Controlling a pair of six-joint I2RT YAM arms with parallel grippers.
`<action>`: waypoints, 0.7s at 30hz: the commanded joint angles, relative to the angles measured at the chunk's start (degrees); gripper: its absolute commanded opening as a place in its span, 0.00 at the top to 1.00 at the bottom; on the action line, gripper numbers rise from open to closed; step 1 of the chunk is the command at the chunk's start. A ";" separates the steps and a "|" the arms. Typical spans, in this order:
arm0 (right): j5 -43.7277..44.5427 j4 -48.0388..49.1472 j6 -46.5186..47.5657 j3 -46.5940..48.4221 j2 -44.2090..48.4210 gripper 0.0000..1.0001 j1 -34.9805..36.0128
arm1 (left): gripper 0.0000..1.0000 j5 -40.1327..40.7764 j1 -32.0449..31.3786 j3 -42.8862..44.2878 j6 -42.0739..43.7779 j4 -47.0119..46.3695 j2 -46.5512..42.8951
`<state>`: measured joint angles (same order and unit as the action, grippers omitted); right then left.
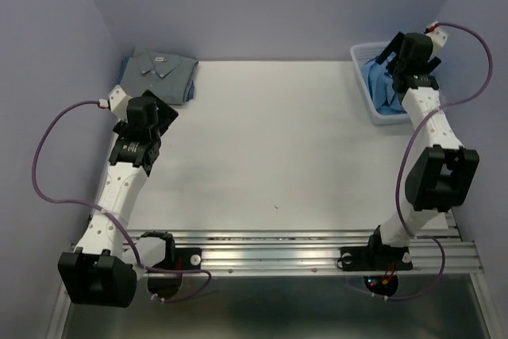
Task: Fold and stack the long sleeve shirts
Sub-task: Grab the shirt from the pile
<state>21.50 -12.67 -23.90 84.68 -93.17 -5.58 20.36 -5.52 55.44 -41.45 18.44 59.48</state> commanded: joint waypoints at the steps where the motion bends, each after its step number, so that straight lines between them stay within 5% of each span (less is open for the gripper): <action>1: 0.65 -11.37 1.93 22.80 -18.03 0.00 -1.88 | 0.01 -0.15 0.16 4.15 1.90 -2.09 0.54; 8: 0.48 -22.20 0.27 45.46 -38.74 0.00 -4.17 | 0.01 -0.32 0.42 4.32 2.69 -2.27 2.04; 14: 0.30 -24.95 -4.49 41.53 -43.06 0.01 -4.17 | 0.01 1.09 0.86 5.73 3.74 -1.30 3.80; 16: -1.63 -24.86 -3.70 42.22 -44.12 0.17 -4.17 | 0.01 1.35 0.95 6.43 4.01 -1.12 3.97; 17: -2.33 -24.43 -3.44 43.10 -44.03 0.61 -4.17 | 0.01 1.44 1.12 6.52 4.45 -1.12 4.06; 19: -4.35 -20.76 -1.77 42.76 -40.80 0.99 -4.17 | 0.01 1.53 1.30 6.61 4.45 -1.21 3.89; 21: -5.84 -16.36 0.34 39.96 -36.41 0.99 -4.17 | 0.01 1.09 1.39 6.00 4.28 -1.47 3.62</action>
<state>19.31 -35.11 -26.06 126.37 -137.49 -9.78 20.18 -4.67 59.18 -38.52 17.85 64.05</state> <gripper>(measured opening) 0.067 0.986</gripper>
